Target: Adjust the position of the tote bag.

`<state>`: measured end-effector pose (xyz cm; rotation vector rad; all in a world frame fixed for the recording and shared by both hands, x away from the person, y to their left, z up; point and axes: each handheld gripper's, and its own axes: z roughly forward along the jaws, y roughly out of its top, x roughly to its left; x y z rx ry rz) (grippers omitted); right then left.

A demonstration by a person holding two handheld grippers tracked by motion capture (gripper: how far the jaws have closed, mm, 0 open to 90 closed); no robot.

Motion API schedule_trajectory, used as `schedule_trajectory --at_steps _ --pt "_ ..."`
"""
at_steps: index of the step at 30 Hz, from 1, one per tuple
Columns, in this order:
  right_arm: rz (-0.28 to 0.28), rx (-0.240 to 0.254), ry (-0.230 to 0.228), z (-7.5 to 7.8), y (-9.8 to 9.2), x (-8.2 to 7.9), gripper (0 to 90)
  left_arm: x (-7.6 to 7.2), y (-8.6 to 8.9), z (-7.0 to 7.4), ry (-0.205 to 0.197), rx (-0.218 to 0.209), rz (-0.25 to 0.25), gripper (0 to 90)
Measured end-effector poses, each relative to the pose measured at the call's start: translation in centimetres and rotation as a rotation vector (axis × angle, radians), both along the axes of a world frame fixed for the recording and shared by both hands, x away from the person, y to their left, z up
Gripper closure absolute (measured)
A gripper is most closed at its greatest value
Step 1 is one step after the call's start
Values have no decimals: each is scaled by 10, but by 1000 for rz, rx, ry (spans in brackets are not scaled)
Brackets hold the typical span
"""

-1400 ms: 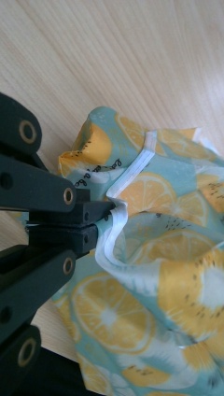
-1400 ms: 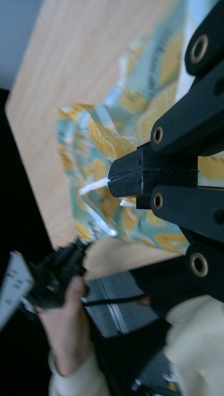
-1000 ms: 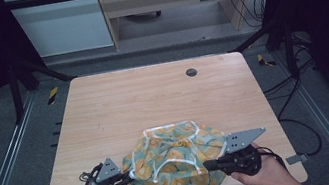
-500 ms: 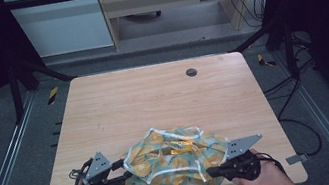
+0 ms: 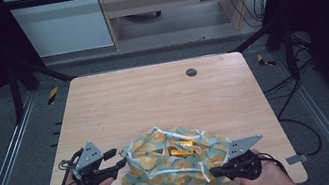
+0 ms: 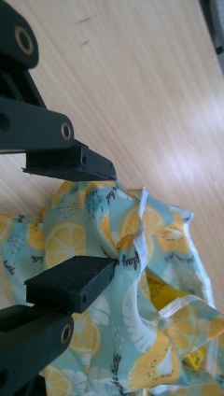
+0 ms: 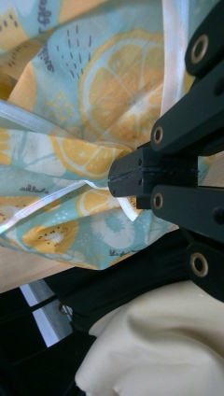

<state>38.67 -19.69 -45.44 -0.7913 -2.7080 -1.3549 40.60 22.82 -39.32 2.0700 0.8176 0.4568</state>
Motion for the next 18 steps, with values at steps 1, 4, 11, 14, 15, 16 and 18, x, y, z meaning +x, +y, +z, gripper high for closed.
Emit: schedule_trajectory --at_steps 1,4,11,14,15,16,18 --pt "6 -7 -2 -1 0 0 900 1 -1 3 -6 -2 0 504" --pt "7 -23 6 -4 -1 -2 900 2 -5 14 -27 -1 -5 503" --pt "2 -30 8 -7 -3 -3 900 -1 -28 18 -4 -35 -78 494" --pt "-9 -17 5 -6 -3 -3 900 -5 -44 10 22 -48 -120 466" --pt "-13 -17 6 -5 -4 -2 900 -8 -52 5 28 -42 -135 451" --pt "-15 -13 5 -5 -4 -2 900 -9 -58 1 35 -34 -147 429" --pt "-16 -11 2 -5 -3 -1 900 -9 -70 -9 60 -23 -165 387"
